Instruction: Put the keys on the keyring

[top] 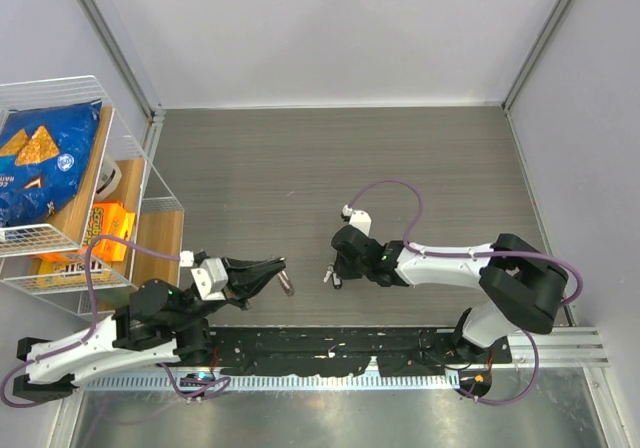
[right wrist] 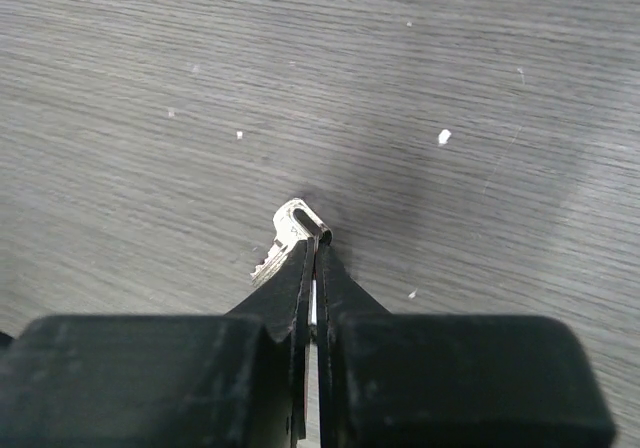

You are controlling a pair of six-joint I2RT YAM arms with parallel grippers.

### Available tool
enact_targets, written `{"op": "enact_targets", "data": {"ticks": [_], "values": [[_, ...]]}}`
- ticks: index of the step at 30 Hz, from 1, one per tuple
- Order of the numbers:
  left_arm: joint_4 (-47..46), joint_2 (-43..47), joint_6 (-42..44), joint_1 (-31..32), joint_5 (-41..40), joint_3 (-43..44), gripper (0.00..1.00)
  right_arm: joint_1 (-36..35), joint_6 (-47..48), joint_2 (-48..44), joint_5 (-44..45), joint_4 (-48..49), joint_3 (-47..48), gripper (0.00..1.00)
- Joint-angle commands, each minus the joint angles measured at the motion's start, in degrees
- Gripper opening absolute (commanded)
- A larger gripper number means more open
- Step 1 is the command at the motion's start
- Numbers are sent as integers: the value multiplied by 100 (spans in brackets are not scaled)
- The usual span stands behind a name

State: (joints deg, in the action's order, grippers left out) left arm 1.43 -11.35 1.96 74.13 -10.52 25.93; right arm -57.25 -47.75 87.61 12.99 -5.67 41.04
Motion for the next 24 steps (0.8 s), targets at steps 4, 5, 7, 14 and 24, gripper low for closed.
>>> {"op": "enact_targets", "data": {"ticks": [4,5,7,14,24], "values": [[-161,-42,-11,14,41,96,0,-505,537,-1254,616,-21,-51,6],[-161,-77,-20,5,76,140,0,-532,730,-1569,643,-56,-61,6],[-161,-147,-37,14,138,184,0,-690,1168,-2034,643,-135,-140,6],[-108,-472,-125,5,393,324,0,-893,2200,-2775,1257,-1840,176,6],[-161,-1070,-160,14,552,667,0,-689,2553,-1671,-1532,-1392,52,6]]}}
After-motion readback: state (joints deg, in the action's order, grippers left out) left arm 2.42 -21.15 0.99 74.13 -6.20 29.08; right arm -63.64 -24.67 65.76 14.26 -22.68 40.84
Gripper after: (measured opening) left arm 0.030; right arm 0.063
